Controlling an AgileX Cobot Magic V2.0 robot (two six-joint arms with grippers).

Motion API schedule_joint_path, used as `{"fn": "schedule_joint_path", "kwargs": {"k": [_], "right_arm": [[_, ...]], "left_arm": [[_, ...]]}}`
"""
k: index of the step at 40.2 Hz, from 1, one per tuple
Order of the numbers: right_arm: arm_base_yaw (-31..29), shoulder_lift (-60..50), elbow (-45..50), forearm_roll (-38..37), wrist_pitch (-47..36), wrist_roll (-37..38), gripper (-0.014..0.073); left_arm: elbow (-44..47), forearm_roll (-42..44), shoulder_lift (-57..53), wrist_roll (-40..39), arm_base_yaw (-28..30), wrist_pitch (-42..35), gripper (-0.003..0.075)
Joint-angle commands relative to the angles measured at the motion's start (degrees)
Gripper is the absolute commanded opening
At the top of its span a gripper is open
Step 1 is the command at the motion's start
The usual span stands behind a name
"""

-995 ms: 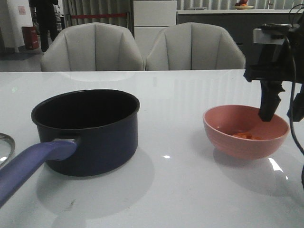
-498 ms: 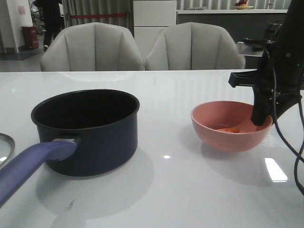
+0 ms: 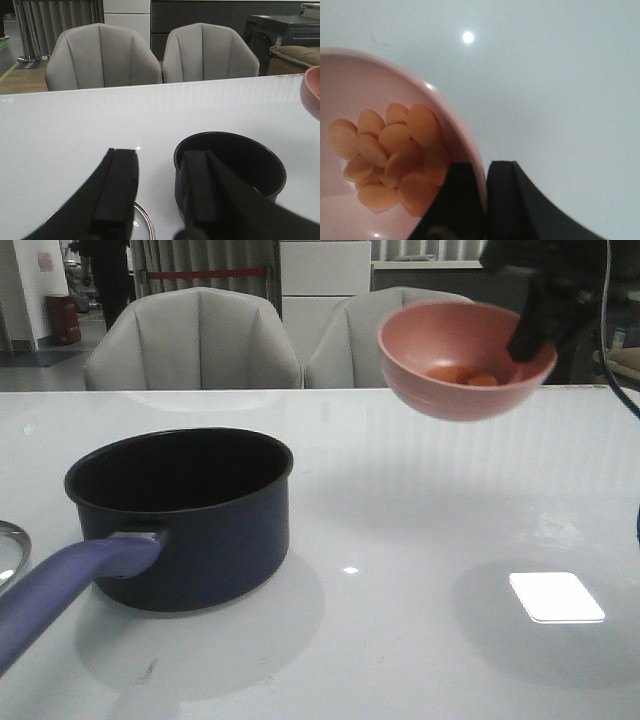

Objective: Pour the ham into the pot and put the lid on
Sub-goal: 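Lift the pink bowl with the right gripper over the saucepan, then tilt the pink bowl with the right gripper to pour ham into saucepan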

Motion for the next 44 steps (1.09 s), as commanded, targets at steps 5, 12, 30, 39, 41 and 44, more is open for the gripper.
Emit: {"fn": "schedule_joint_path", "kwargs": {"k": [5,12,30,39,41,44], "right_arm": [[8.8,-4.9,-2.2,0.8,-13.2,-5.0,0.0137],[17.2,-3.4,-2.2,-6.7,-23.5,-5.0,0.0137],[25.3,5.1,-2.0,-13.6,-52.2,-8.3,0.0137],[26.5,8.3,1.3,-13.6,-70.0,-15.8,0.0137],[26.6,8.4,3.2,-13.6,-75.0,-17.2,0.0137],[26.7,9.0,5.9,-13.6,-82.6,-19.3,0.0137]], "left_arm": [[-1.6,-0.2,0.7,0.0,-0.4,-4.7,0.0281],[-1.6,-0.2,0.7,0.0,-0.4,-4.7,0.0281],[-1.6,-0.2,0.7,0.0,-0.4,-4.7,0.0281],[-1.6,-0.2,0.7,0.0,-0.4,-4.7,0.0281],[-1.6,-0.2,0.7,0.0,-0.4,-4.7,0.0281],[-1.6,-0.2,0.7,0.0,-0.4,-4.7,0.0281]]}}
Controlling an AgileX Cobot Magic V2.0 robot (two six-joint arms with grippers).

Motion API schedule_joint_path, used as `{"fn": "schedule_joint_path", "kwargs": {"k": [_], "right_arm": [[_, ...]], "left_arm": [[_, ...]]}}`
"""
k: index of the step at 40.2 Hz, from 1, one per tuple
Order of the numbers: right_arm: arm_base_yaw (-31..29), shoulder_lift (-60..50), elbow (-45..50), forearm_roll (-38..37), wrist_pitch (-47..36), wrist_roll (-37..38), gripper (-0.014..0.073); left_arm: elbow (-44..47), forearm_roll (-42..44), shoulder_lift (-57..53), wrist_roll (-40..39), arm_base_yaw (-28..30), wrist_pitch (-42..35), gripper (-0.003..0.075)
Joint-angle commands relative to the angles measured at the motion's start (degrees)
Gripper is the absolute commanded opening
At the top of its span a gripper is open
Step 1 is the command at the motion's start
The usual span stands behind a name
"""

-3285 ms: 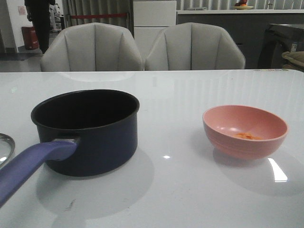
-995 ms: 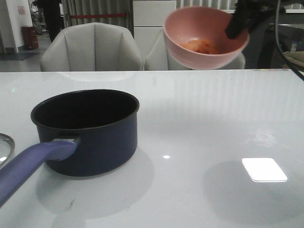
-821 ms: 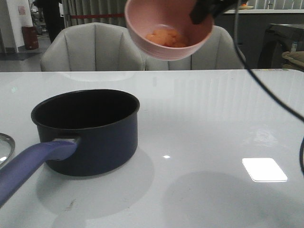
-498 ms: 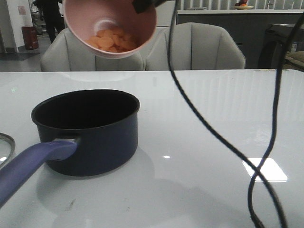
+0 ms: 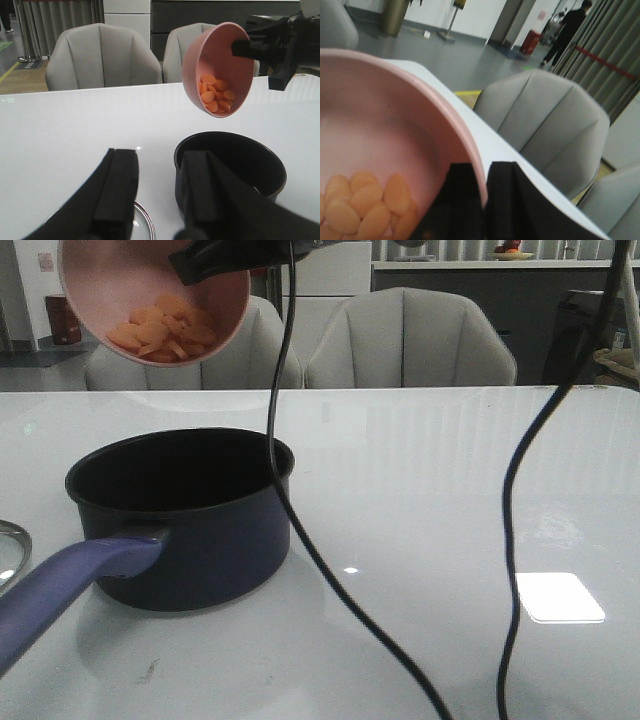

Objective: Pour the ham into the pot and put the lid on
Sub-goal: 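Tilt the pink bowl with the right gripper to pour ham into saucepan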

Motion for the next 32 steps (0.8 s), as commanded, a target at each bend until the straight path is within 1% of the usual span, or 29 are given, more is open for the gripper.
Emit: {"fn": "schedule_joint_path", "kwargs": {"k": [1,9,14,20,32], "right_arm": [[0.0,-2.2,1.9,-0.3,-17.1,-3.3,0.0137],[0.1,1.8,6.0,-0.3,-36.2,-11.3,0.0137],[0.6,5.4,6.2,-0.3,-45.6,-15.8,0.0137],[1.4,7.5,6.1,-0.5,-45.5,-19.9,0.0137],[1.4,8.7,5.9,-0.5,-45.6,-20.7,0.0137]], "left_arm": [[-1.6,-0.2,0.7,0.0,-0.4,-4.7,0.0281],[-1.6,-0.2,0.7,0.0,-0.4,-4.7,0.0281],[-1.6,-0.2,0.7,0.0,-0.4,-4.7,0.0281],[-1.6,-0.2,0.7,0.0,-0.4,-4.7,0.0281],[-1.6,-0.2,0.7,0.0,-0.4,-4.7,0.0281]]}}
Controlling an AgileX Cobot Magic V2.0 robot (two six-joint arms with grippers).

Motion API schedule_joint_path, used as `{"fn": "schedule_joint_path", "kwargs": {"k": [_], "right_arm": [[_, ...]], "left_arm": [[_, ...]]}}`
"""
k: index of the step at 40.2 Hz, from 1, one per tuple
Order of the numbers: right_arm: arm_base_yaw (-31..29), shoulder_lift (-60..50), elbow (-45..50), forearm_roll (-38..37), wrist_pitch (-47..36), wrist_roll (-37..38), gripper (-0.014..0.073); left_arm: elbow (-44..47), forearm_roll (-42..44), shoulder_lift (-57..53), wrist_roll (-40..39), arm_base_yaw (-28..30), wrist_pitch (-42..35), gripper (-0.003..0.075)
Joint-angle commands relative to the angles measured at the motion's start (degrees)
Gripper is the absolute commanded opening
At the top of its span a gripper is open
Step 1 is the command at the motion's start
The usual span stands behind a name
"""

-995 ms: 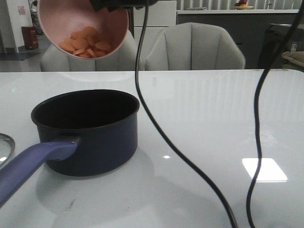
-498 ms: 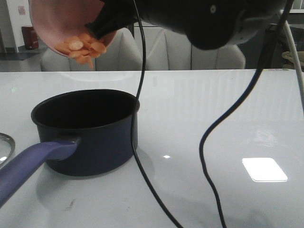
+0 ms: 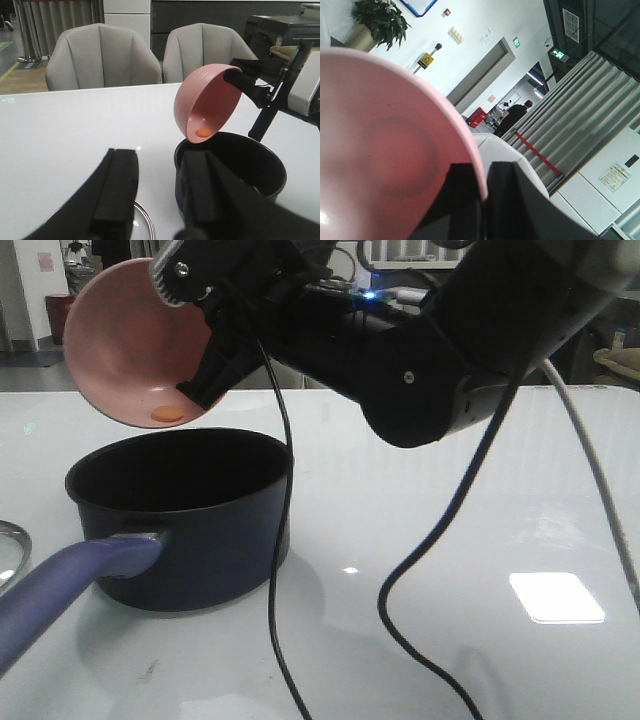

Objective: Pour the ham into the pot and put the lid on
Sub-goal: 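Tilt the pink bowl with the right gripper to pour ham into saucepan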

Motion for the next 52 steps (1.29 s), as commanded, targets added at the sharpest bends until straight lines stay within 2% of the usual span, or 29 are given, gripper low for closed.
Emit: {"fn": "schedule_joint_path", "kwargs": {"k": [1,7,17,24,30,34,39,43,47,52], "right_arm": [[-0.1,-3.4,-1.6,-0.2,-11.5,-1.4,0.0137],[1.0,-5.7,-1.6,-0.3,-11.5,-5.8,0.0137],[2.0,-9.5,-1.7,-0.5,-11.5,-7.3,0.0137],[2.0,-9.5,-3.4,-0.4,-11.5,-12.7,0.0137],[2.0,-9.5,-3.9,0.7,-11.5,-12.2,0.0137],[2.2,-9.5,-3.8,6.3,-11.5,-6.1,0.0137],[2.4,-9.6,-3.8,16.7,-10.3,5.3,0.0137],[2.8,-11.1,-3.8,26.0,-4.0,10.9,0.0137],[2.8,-13.5,-3.8,32.4,4.6,11.7,0.0137],[2.7,-16.8,-3.8,38.1,16.1,8.0,0.0137]], "left_arm": [[-1.6,-0.2,0.7,0.0,-0.4,-4.7,0.0281],[-1.6,-0.2,0.7,0.0,-0.4,-4.7,0.0281],[-1.6,-0.2,0.7,0.0,-0.4,-4.7,0.0281],[-1.6,-0.2,0.7,0.0,-0.4,-4.7,0.0281],[-1.6,-0.2,0.7,0.0,-0.4,-4.7,0.0281],[-1.6,-0.2,0.7,0.0,-0.4,-4.7,0.0281],[-1.6,-0.2,0.7,0.0,-0.4,-4.7,0.0281],[-1.6,-0.2,0.7,0.0,-0.4,-4.7,0.0281],[-1.6,-0.2,0.7,0.0,-0.4,-4.7,0.0281],[-1.6,-0.2,0.7,0.0,-0.4,-4.7,0.0281]]}}
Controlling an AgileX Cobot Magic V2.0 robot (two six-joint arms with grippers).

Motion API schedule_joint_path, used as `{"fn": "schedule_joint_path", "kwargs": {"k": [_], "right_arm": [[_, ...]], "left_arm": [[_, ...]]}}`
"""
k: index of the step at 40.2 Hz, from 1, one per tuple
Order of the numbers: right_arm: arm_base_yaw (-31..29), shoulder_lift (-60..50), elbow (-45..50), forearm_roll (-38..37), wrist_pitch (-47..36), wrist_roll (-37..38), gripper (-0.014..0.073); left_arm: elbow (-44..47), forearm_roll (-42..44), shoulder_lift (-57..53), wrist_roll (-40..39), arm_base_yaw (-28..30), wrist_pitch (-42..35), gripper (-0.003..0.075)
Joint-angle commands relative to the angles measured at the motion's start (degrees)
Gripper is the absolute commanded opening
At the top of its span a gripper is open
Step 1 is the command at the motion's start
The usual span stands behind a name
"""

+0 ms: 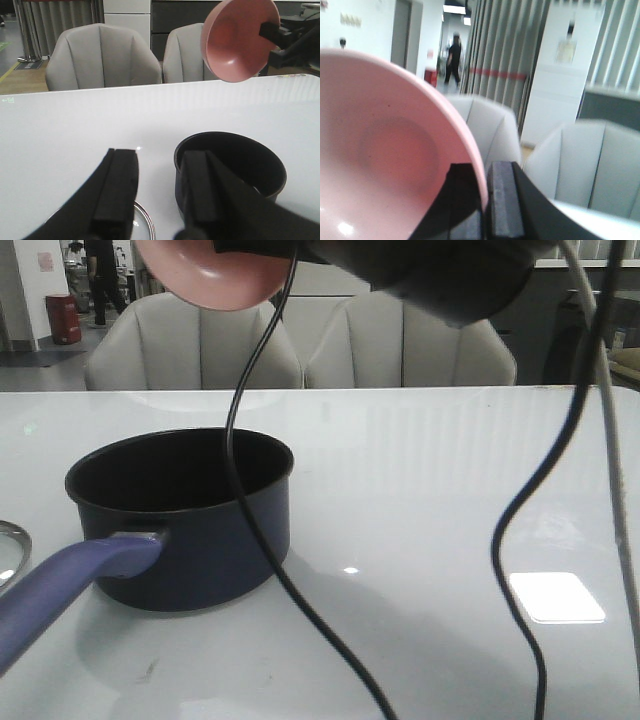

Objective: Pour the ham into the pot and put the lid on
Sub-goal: 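Tilt the pink bowl with the right gripper to pour ham into saucepan, then turn the bowl upright and carry it back with the right gripper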

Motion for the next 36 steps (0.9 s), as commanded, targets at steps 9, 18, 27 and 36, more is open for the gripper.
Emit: {"fn": "schedule_joint_path", "kwargs": {"k": [9,18,27,36], "right_arm": [[-0.2,-13.2,-2.0,14.0,24.0,-22.6,0.0137],[-2.4,-20.2,-1.9,47.5,28.3,-52.0,0.0137],[-2.6,-22.9,-1.7,73.5,17.1,-83.3,0.0137],[-2.6,-23.7,3.3,73.3,15.1,-85.0,0.0137]], "left_arm": [[-1.6,-0.7,0.7,0.0,-0.4,-4.7,0.0281],[-1.6,-0.7,0.7,0.0,-0.4,-4.7,0.0281],[-1.6,-1.8,0.7,0.0,-0.4,-4.6,0.0281],[-1.6,-2.0,0.7,0.0,-0.4,-4.6,0.0281]]}}
